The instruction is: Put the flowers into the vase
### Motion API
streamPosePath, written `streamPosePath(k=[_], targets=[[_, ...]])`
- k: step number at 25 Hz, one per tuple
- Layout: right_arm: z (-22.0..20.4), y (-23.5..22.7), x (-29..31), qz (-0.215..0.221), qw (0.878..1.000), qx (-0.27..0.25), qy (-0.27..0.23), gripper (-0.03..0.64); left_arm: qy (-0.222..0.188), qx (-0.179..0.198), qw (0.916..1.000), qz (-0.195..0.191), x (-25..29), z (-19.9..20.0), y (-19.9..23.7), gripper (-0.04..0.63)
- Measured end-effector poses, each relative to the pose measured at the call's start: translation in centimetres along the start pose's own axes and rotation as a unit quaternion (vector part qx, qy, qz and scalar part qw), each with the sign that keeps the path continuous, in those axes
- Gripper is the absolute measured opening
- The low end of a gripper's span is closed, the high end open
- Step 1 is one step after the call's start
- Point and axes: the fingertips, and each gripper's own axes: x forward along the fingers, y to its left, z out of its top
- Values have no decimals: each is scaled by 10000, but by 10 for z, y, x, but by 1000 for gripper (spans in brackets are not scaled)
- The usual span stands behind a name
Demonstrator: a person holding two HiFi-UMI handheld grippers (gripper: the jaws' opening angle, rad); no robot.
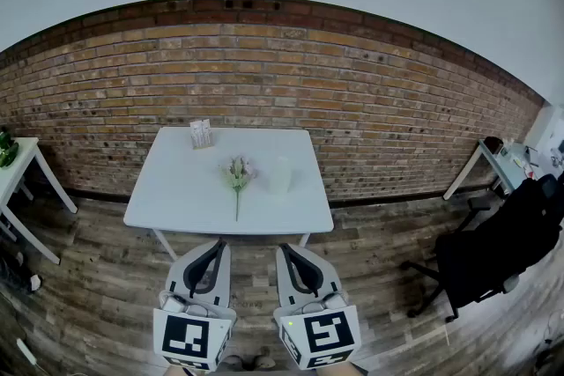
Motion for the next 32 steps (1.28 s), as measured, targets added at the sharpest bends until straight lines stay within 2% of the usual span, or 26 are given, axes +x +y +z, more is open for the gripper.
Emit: streamPosePath(k=[15,25,32], targets=[[-17,-20,-20,180,9998,68,48,6,88,21,9999,113,-1,-2,-31,8],[-23,-25,-7,126,9999,26,63,6,182,4,9995,256,5,-12,-14,9],[-25,-31,27,94,9999,-64,108,6,155,-67,9996,228,35,-21,9,8]])
